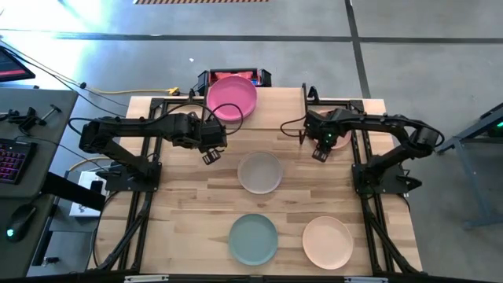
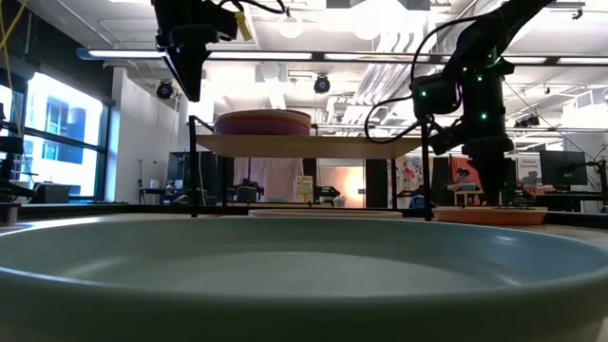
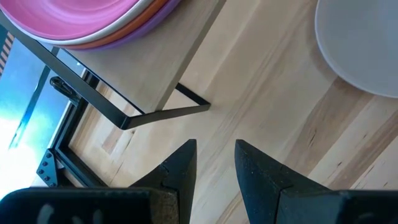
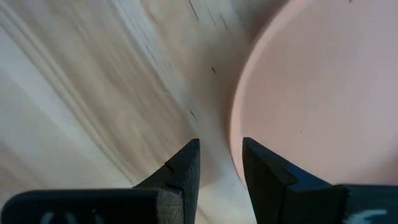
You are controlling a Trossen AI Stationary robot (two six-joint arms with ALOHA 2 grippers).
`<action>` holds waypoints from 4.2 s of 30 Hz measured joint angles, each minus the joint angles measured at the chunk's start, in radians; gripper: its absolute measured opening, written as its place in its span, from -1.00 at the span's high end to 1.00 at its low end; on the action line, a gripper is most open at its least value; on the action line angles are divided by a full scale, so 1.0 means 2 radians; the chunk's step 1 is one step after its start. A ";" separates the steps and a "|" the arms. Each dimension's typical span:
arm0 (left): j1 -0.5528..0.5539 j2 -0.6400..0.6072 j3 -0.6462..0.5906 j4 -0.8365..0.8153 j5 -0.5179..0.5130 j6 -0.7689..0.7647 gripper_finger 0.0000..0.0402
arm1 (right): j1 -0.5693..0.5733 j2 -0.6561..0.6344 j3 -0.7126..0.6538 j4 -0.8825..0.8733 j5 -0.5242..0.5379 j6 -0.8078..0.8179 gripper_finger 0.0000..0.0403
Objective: Place and stack plates onto a shelf
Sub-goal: Put the brown plate on the shelf
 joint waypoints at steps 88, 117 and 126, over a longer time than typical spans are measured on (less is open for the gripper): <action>0.020 0.000 0.000 0.035 0.004 0.008 0.51 | -0.278 0.157 0.296 -0.089 -0.002 -0.117 0.51; 0.020 0.000 0.000 0.035 0.004 0.009 0.51 | -0.273 0.181 0.296 -0.092 -0.002 -0.157 0.51; 0.020 0.000 0.000 0.035 0.005 0.014 0.51 | -0.245 0.182 0.296 -0.085 -0.001 -0.148 0.51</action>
